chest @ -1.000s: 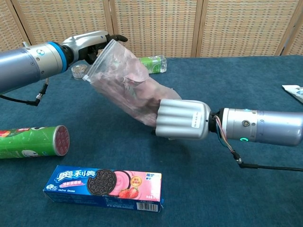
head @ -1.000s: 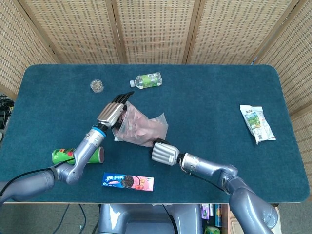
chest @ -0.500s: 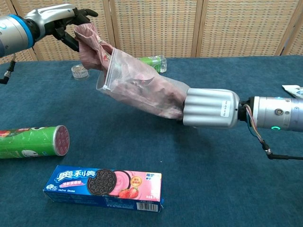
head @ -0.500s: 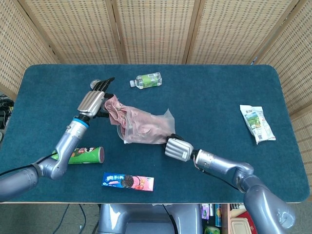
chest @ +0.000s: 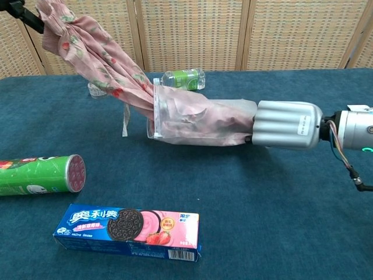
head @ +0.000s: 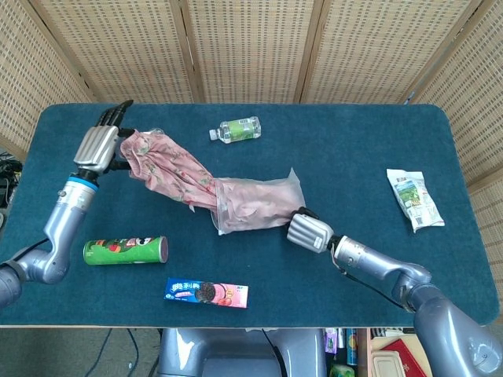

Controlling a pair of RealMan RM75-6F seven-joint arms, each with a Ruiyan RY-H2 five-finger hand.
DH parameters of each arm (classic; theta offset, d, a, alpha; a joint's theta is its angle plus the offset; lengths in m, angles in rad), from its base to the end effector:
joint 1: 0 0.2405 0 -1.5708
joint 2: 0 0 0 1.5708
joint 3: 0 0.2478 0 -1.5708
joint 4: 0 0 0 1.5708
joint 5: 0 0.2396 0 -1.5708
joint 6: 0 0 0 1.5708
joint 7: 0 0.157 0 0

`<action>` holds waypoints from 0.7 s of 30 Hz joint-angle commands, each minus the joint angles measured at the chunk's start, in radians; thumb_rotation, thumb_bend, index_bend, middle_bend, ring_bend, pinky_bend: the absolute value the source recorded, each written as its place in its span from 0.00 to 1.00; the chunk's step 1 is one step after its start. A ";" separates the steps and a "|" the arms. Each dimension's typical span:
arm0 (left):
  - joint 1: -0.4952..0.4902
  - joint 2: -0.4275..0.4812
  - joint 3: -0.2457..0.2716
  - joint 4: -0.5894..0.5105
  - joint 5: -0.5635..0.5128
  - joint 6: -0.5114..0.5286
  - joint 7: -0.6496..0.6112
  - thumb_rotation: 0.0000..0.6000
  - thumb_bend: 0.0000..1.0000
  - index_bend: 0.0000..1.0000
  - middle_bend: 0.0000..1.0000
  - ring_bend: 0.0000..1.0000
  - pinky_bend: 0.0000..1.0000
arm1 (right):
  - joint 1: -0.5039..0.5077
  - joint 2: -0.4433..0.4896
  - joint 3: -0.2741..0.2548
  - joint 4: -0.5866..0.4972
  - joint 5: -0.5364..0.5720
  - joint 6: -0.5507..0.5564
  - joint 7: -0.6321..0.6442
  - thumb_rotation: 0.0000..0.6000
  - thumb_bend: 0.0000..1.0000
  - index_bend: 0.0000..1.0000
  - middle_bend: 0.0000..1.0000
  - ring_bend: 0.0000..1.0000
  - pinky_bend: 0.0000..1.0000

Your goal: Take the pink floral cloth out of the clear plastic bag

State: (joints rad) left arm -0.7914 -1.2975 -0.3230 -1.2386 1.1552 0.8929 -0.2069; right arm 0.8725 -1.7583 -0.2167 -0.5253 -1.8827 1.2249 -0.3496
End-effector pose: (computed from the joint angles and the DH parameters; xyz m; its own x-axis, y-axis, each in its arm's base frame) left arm -0.1778 0.4679 0.1068 0.2015 0.0522 0.9781 0.9575 -0.2210 -0.1855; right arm -0.2023 -0.3923 -0.0569 0.7741 0.5958 0.2138 0.2559 -0.6035 0.7552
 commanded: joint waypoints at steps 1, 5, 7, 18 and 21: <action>0.020 0.027 0.000 0.023 0.003 0.006 -0.025 1.00 0.38 0.71 0.00 0.00 0.00 | -0.009 0.013 0.002 0.000 0.006 -0.008 -0.005 1.00 0.78 0.74 0.82 0.71 0.92; 0.043 0.063 -0.001 0.057 0.003 0.010 -0.060 1.00 0.38 0.71 0.00 0.00 0.00 | -0.024 0.033 0.006 0.011 0.019 -0.021 -0.008 1.00 0.78 0.74 0.82 0.71 0.92; 0.056 0.078 -0.003 0.074 -0.001 0.015 -0.075 1.00 0.38 0.71 0.00 0.00 0.00 | -0.033 0.042 0.010 0.019 0.027 -0.028 -0.009 1.00 0.78 0.74 0.82 0.71 0.92; 0.139 0.174 0.002 0.177 0.009 0.035 -0.191 1.00 0.38 0.71 0.00 0.00 0.00 | -0.094 0.109 0.041 0.067 0.090 -0.062 -0.012 1.00 0.78 0.74 0.82 0.71 0.92; 0.163 0.191 0.009 0.210 0.010 0.036 -0.215 1.00 0.38 0.71 0.00 0.00 0.00 | -0.113 0.124 0.048 0.078 0.106 -0.072 -0.013 1.00 0.78 0.74 0.82 0.71 0.92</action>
State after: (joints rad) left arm -0.6438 -1.1186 -0.3182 -1.0433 1.1639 0.9264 -0.4043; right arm 0.7657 -1.6398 -0.1720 -0.4521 -1.7824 1.1575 -0.3618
